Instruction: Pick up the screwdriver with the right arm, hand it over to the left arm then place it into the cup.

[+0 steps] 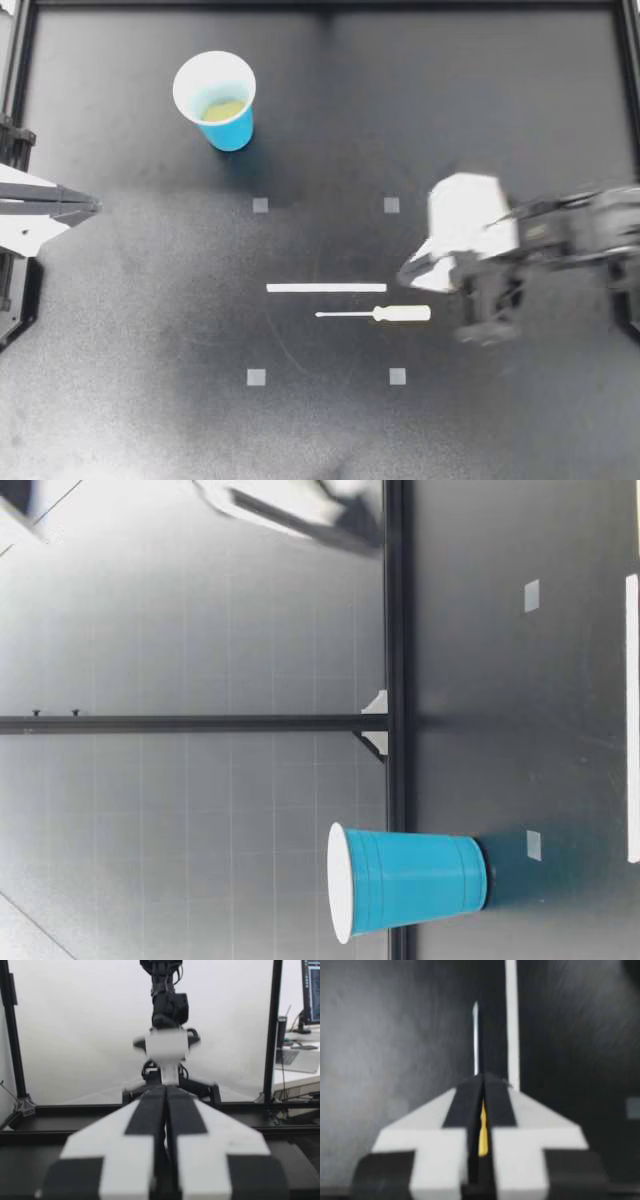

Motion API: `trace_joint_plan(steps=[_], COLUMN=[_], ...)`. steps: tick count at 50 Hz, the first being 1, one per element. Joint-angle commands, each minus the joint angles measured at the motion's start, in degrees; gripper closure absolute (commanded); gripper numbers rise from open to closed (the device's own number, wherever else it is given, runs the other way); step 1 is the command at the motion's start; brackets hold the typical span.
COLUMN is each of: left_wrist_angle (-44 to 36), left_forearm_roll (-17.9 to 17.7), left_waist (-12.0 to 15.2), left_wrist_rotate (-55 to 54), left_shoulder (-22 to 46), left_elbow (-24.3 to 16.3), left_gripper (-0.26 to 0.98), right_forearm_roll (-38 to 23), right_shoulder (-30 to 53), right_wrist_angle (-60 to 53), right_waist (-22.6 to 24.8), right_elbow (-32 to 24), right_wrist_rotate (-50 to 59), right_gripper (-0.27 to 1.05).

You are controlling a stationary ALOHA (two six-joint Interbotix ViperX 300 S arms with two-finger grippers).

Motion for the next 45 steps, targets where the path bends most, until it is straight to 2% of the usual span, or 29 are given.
trace_joint_plan(steps=[1, 8, 12, 28, 45], left_wrist_angle=[-0.3, -0.2, -0.2, -0.1, 0.0], left_forearm_roll=[-0.1, -0.1, -0.1, 0.0, -0.1], left_waist=[-0.2, -0.1, -0.2, -0.2, -0.1], left_wrist_rotate=[0.0, 0.0, 0.0, -0.1, -0.3], left_shoulder=[0.6, 0.8, 0.7, 0.8, 0.8], left_elbow=[-0.8, -0.7, -0.7, -0.7, -0.7], left_gripper=[0.65, 0.65, 0.65, 0.65, 0.65], right_forearm_roll=[0.4, 0.4, 0.4, 0.4, -0.2], right_shoulder=[3.0, 9.2, 12.3, 20.6, 23.0], right_wrist_angle=[1.8, 4.7, 6.8, 11.9, 11.8], right_waist=[1.1, 2.1, 2.2, 2.2, 2.2], right_elbow=[-3.2, -6.2, -8.2, -13.1, -13.0], right_wrist_rotate=[0.0, 0.0, 0.0, 0.0, 0.0], right_gripper=[0.5, 0.22, 0.14, 0.16, 0.19])
